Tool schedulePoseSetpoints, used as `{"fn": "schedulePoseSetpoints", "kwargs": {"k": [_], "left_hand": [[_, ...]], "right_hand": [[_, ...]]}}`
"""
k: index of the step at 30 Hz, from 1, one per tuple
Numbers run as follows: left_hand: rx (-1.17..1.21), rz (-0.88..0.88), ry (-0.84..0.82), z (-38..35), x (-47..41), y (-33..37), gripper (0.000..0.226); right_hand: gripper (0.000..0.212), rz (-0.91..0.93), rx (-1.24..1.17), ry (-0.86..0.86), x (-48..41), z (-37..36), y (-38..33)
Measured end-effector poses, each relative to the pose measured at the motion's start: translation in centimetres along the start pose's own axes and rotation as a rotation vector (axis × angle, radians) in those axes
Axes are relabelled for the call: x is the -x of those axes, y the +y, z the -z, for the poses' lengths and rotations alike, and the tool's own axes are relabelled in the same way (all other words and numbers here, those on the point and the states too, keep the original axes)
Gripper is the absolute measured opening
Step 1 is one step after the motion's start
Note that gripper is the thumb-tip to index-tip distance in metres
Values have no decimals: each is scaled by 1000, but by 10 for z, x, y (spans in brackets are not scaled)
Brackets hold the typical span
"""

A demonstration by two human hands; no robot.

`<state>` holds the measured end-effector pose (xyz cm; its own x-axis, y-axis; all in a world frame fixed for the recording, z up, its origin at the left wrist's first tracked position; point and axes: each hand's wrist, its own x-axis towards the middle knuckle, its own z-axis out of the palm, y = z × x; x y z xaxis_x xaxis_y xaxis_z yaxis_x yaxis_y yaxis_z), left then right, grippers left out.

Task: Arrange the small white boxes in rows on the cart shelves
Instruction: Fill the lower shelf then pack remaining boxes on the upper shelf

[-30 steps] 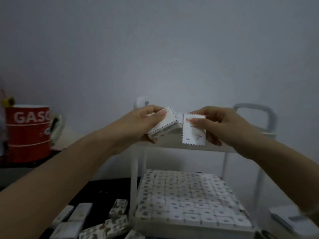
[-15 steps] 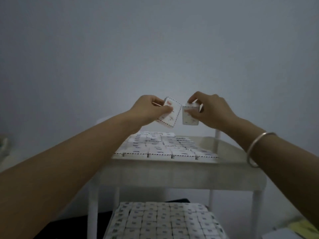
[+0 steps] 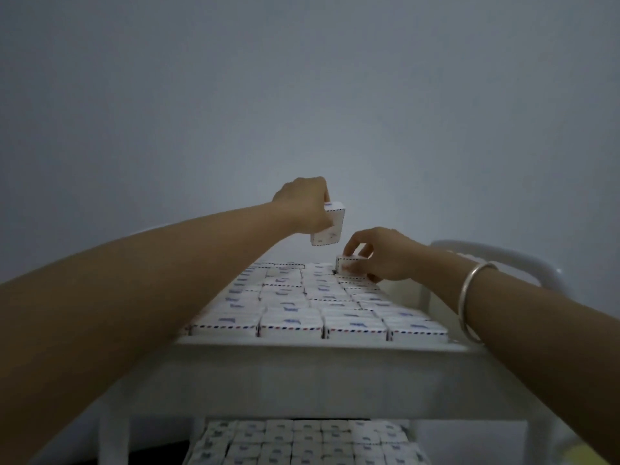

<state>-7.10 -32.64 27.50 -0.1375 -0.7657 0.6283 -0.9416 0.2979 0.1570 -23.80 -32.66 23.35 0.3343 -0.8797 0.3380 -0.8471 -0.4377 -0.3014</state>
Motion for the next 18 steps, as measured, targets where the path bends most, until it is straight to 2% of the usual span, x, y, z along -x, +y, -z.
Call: {"fn": "schedulePoseSetpoints", "kwargs": {"k": [3, 7, 14, 18], "left_hand": [[-26, -33, -29, -11, -10, 14, 32], [14, -77, -103, -20, -18, 30, 33], [50, -101, -304, -40, -12, 19, 34], [112, -108, -391, -39, -11, 15, 26]], "right_hand": [[22, -80, -116, -49, 2, -3, 0], [13, -184, -244, -92, 6, -7, -1], [13, -459, -572, -31, 11, -2, 1], [21, -519, -556, -29, 14, -3, 0]]}}
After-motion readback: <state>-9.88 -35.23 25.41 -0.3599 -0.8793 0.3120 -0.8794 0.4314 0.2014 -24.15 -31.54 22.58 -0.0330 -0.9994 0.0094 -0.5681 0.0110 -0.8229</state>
